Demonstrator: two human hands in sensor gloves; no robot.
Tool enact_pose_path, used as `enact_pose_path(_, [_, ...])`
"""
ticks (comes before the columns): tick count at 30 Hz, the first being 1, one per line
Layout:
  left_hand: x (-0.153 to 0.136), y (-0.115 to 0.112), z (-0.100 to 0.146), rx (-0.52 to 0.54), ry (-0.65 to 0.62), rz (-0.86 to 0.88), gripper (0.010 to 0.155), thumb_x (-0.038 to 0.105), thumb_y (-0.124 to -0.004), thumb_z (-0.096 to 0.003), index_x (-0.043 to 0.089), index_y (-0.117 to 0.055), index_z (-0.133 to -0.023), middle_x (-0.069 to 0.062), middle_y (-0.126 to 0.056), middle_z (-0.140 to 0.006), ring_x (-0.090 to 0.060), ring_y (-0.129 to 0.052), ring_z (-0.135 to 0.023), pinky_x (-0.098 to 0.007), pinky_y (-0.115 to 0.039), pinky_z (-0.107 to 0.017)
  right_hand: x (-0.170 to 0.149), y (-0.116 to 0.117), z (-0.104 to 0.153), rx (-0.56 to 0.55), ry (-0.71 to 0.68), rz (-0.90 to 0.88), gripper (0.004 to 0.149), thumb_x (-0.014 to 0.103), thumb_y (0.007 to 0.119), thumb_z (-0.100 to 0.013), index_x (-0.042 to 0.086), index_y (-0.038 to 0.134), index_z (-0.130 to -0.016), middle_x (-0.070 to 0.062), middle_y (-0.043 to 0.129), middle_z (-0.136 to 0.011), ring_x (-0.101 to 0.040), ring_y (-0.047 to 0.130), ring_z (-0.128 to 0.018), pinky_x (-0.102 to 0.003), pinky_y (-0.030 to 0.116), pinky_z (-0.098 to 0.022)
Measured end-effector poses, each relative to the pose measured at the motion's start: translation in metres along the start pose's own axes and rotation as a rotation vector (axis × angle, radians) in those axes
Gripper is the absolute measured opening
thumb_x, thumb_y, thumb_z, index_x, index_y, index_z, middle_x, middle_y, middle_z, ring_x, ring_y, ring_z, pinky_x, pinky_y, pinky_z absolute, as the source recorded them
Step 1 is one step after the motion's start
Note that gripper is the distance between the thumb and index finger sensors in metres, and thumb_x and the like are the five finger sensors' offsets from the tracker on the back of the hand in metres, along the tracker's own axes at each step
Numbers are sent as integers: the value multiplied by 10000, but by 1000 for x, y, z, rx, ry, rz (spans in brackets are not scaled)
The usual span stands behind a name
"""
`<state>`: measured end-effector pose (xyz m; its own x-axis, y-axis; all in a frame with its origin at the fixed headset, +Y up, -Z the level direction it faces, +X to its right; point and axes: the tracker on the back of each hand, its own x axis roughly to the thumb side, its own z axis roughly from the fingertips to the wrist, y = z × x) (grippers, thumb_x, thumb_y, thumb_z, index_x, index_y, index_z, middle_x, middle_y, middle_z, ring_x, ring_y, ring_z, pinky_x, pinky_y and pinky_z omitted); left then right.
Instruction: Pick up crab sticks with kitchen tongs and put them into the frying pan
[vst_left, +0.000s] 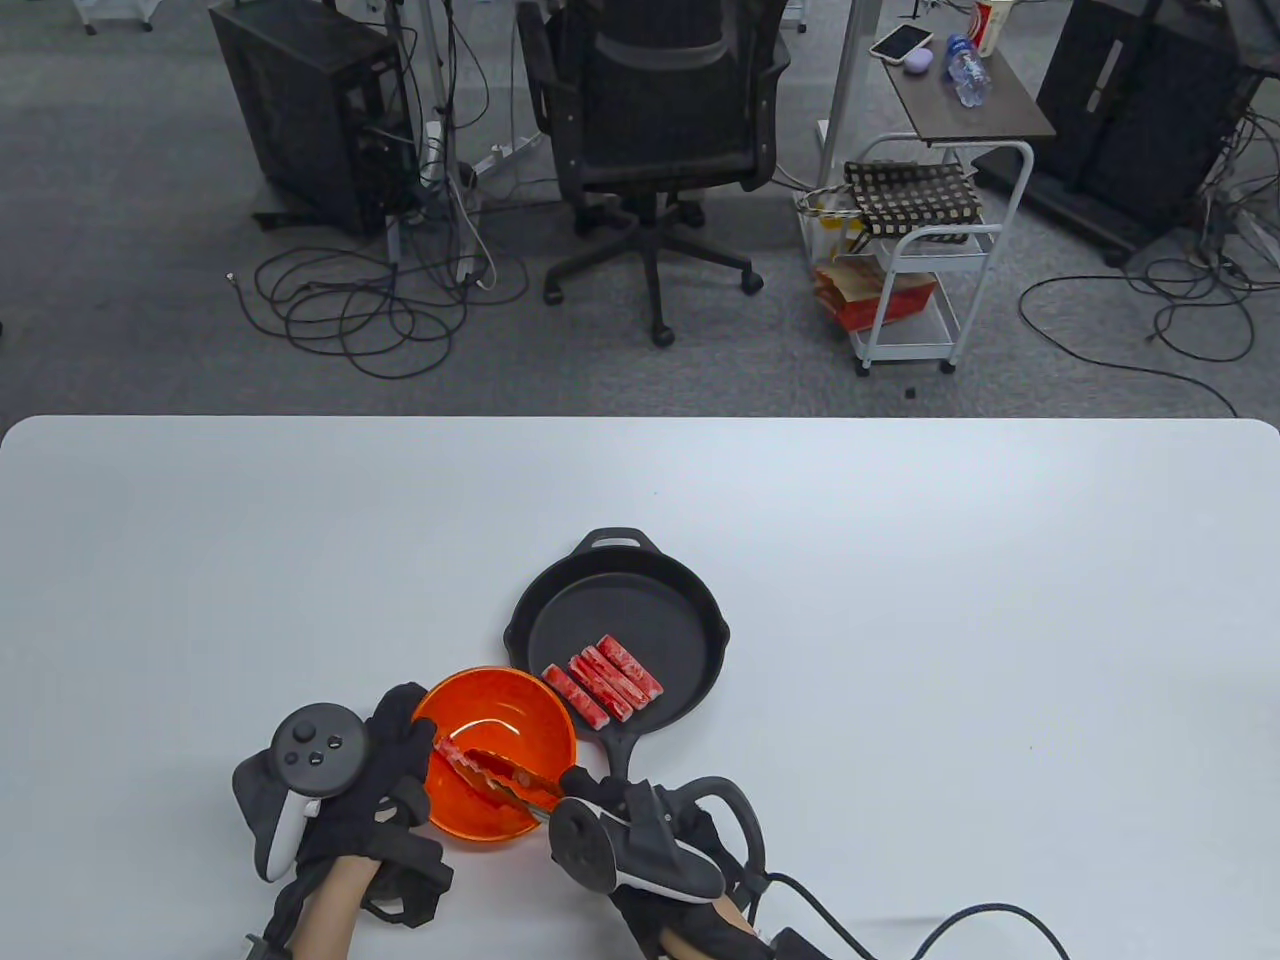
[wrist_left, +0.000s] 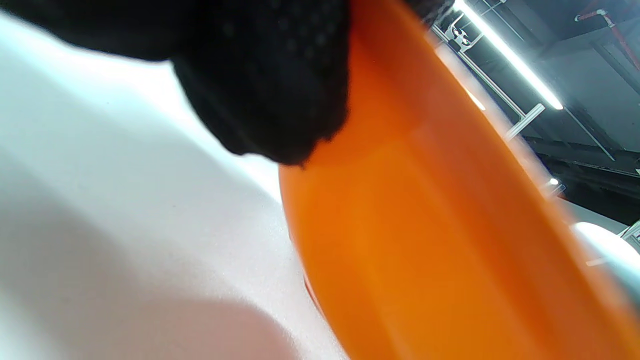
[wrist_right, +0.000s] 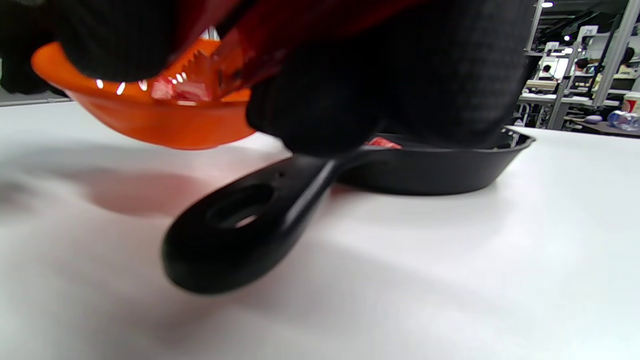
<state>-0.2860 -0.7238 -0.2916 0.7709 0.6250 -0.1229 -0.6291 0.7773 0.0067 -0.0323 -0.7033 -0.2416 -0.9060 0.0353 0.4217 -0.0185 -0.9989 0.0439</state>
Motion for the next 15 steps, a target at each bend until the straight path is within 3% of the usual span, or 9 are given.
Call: enact_pose_path(15, [0, -1, 0, -9, 6, 6, 518, 349, -746, -568, 186, -682, -1056, -116, -959, -878, -159, -1034, -79, -261, -926, -24, -4, -1, 0, -5, -8, -27, 629, 503, 761, -485, 216, 708, -1042, -85, 961, -764, -193, 1046, -383, -376, 918, -263])
